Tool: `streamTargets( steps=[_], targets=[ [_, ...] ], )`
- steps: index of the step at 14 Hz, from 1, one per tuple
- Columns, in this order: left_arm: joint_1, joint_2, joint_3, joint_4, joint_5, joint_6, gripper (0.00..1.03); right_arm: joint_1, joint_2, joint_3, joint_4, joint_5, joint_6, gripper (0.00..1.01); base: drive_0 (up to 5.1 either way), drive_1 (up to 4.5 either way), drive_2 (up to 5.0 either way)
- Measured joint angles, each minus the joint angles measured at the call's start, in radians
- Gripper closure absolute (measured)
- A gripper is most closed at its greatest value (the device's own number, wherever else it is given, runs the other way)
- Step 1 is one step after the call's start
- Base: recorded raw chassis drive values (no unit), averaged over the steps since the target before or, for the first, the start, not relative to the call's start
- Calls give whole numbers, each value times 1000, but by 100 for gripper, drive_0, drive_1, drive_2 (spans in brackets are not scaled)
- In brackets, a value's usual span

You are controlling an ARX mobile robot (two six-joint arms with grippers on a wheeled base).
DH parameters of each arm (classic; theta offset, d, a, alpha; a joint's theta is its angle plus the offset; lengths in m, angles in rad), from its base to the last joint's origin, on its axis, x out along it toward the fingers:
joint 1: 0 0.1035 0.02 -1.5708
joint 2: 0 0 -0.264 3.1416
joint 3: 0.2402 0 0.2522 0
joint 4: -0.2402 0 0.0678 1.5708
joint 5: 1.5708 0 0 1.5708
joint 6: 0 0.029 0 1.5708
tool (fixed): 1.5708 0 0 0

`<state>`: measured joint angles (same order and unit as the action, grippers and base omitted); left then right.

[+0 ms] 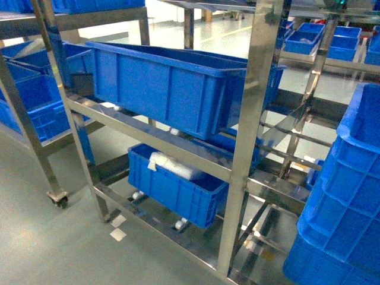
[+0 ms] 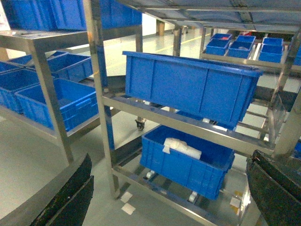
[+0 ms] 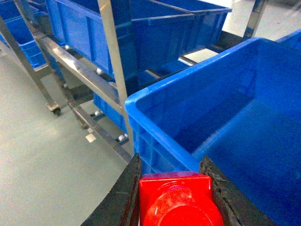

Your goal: Pick red block from blue box to shelf

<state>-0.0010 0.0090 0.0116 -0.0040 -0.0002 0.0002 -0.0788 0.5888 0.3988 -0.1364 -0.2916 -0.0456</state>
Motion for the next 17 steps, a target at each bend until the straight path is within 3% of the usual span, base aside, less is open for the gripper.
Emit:
streamTargets(
  steps=[17],
  targets=[
    [0,0,0,0,0,0,5,0,5,0,1,0,0,73,-152,63,-367]
  ],
)
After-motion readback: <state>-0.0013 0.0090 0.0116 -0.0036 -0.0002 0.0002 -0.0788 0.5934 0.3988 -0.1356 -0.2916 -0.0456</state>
